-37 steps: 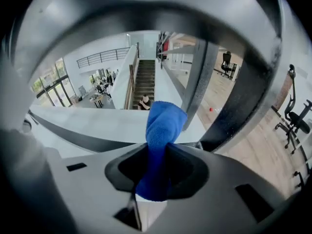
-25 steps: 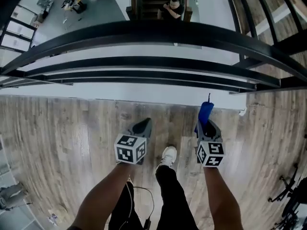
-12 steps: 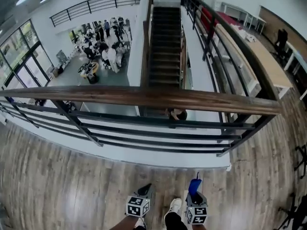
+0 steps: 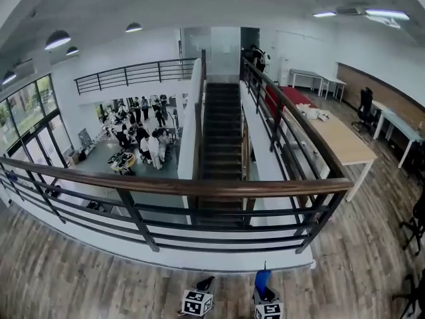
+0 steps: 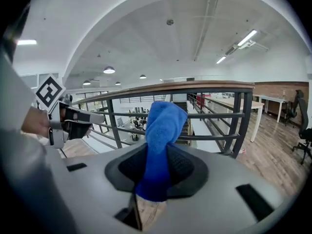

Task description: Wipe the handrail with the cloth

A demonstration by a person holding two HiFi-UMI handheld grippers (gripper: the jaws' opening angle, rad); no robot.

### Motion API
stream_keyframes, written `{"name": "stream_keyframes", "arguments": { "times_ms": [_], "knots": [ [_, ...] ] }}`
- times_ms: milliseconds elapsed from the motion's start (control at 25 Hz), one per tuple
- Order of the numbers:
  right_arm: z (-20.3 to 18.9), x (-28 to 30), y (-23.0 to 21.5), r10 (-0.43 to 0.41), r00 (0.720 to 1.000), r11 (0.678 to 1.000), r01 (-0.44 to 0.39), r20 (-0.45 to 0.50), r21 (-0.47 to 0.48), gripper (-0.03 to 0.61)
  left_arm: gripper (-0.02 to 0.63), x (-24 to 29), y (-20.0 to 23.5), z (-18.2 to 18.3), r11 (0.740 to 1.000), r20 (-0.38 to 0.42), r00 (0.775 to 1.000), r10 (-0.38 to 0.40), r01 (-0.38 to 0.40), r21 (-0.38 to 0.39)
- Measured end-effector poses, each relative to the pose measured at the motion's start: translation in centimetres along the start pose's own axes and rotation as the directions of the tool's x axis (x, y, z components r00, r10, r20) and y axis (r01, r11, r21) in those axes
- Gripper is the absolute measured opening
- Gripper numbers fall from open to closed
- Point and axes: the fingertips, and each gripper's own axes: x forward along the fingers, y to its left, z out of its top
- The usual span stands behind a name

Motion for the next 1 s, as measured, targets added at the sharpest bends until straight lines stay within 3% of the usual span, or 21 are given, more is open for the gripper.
{"name": "stream_keyframes", "arguments": {
  "times_ms": [200, 520, 720, 1000],
  "knots": [
    [3.4, -2.9, 3.5, 0.034, 0.998, 0.998, -0.031, 0.060, -0.060, 0.110, 0.003, -5.1, -0.7, 0.2, 1.000, 0.031, 0.999, 0.030, -0.030, -0.010],
    [6.5, -6.6, 3.6, 0.067, 0.988, 0.989, -0.048, 0.140, -0.137, 0.110, 0.003, -7.6, -4.0, 1.6, 0.997, 0.091, 0.993, 0.069, -0.068, -0.021],
    [6.4, -7.9, 2.8, 0.068, 0.984, 0.990, -0.046, 0.164, -0.136, 0.110, 0.003, -8.1, -5.9, 3.3, 0.998, 0.125, 0.990, 0.069, -0.069, -0.009],
    [4.9, -9.1, 2.3, 0.087, 0.986, 0.988, -0.066, 0.145, -0.141, 0.110, 0.003, -8.3, -7.8, 1.9, 0.997, 0.105, 0.991, 0.077, -0.077, -0.004]
  ]
}}
